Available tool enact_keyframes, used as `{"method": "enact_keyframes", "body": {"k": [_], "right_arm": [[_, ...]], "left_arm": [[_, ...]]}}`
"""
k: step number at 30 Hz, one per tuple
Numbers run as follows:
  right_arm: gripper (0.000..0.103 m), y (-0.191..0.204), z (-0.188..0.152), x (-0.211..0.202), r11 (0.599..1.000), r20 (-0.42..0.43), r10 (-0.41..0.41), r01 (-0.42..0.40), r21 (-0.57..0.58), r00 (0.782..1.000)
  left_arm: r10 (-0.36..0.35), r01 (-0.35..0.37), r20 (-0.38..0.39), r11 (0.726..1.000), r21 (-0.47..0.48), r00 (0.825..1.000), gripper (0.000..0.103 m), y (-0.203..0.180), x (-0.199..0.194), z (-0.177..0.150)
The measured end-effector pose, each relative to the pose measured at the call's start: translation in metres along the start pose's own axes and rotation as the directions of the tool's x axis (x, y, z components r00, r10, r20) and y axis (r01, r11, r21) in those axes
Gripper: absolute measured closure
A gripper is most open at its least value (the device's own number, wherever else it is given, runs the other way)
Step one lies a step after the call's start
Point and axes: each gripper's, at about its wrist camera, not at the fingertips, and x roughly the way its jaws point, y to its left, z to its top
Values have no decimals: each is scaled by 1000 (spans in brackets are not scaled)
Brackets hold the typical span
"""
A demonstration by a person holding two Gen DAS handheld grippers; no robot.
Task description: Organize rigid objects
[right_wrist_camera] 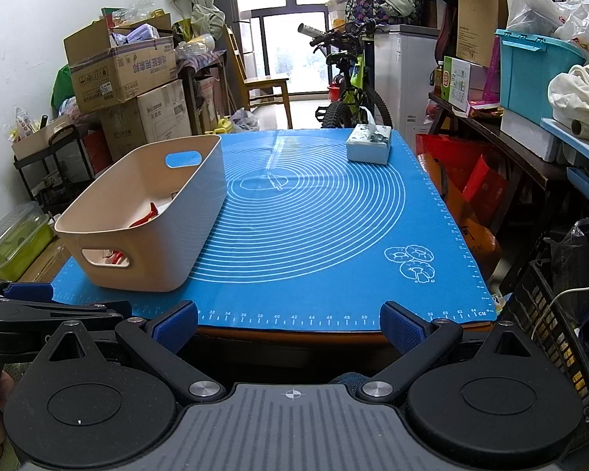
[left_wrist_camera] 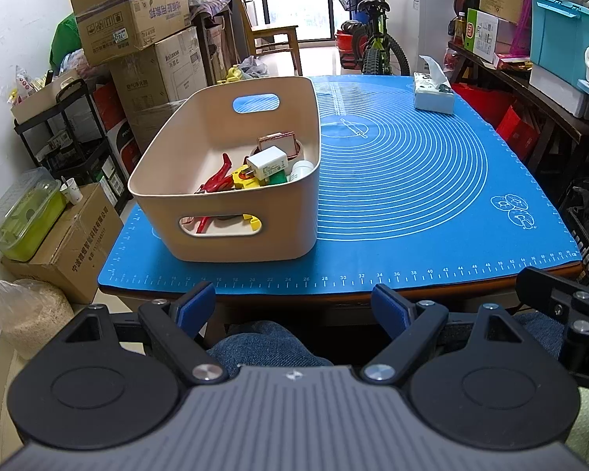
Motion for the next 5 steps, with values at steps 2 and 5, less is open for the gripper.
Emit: {"method": "enact_keyframes", "body": {"k": [2,5], "right_arm": [[4,0,0,0,1000,0,0,0,0,1000],[4,0,0,0,1000,0,0,0,0,1000]], "left_arm": [[0,0,0,1000,0,1000,16,0,0,0],[1,-1,1,1000,-1,1000,16,0,0,0]]}}
